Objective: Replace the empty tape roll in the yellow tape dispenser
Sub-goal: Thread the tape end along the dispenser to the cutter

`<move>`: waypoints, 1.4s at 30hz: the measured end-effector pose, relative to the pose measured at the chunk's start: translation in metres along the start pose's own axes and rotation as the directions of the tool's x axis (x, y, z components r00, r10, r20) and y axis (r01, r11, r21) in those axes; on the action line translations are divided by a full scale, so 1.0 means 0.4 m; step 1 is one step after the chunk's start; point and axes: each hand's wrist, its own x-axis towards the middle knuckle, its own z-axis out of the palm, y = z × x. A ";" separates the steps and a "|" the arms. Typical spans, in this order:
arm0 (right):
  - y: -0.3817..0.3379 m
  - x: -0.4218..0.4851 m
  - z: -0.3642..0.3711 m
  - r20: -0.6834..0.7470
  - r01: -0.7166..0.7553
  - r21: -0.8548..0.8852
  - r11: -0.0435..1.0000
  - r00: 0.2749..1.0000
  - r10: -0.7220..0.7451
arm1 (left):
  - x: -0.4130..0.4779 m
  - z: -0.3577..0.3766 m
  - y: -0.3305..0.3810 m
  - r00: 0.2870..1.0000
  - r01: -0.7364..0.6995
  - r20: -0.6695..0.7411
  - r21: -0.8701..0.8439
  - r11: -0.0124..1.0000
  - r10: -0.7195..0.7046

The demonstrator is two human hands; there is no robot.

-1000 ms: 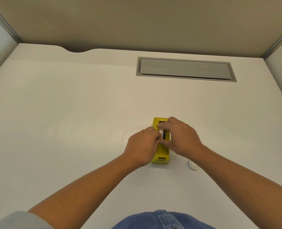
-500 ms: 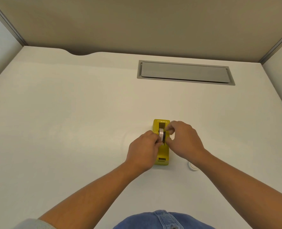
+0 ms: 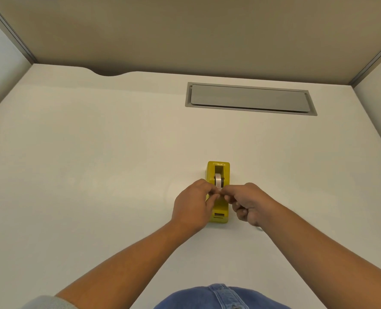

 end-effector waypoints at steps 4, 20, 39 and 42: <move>0.002 0.011 0.008 -0.041 0.016 -0.034 0.999 0.999 -0.017 | -0.002 0.006 -0.009 1.000 0.010 0.030 -0.009 1.000 -0.010; -0.001 -0.005 0.009 -0.076 0.112 -0.124 0.986 0.990 -0.122 | 0.051 -0.054 -0.031 0.941 -0.291 0.245 0.231 0.929 0.234; 0.086 -0.057 0.025 -0.072 0.178 -0.174 0.968 0.979 -0.193 | 0.020 -0.018 -0.015 0.982 -0.180 0.122 0.393 0.902 0.143; 0.113 -0.069 0.023 -0.098 0.223 -0.212 0.951 0.964 -0.248 | 0.017 -0.013 -0.016 0.983 -0.180 0.111 0.419 0.890 0.147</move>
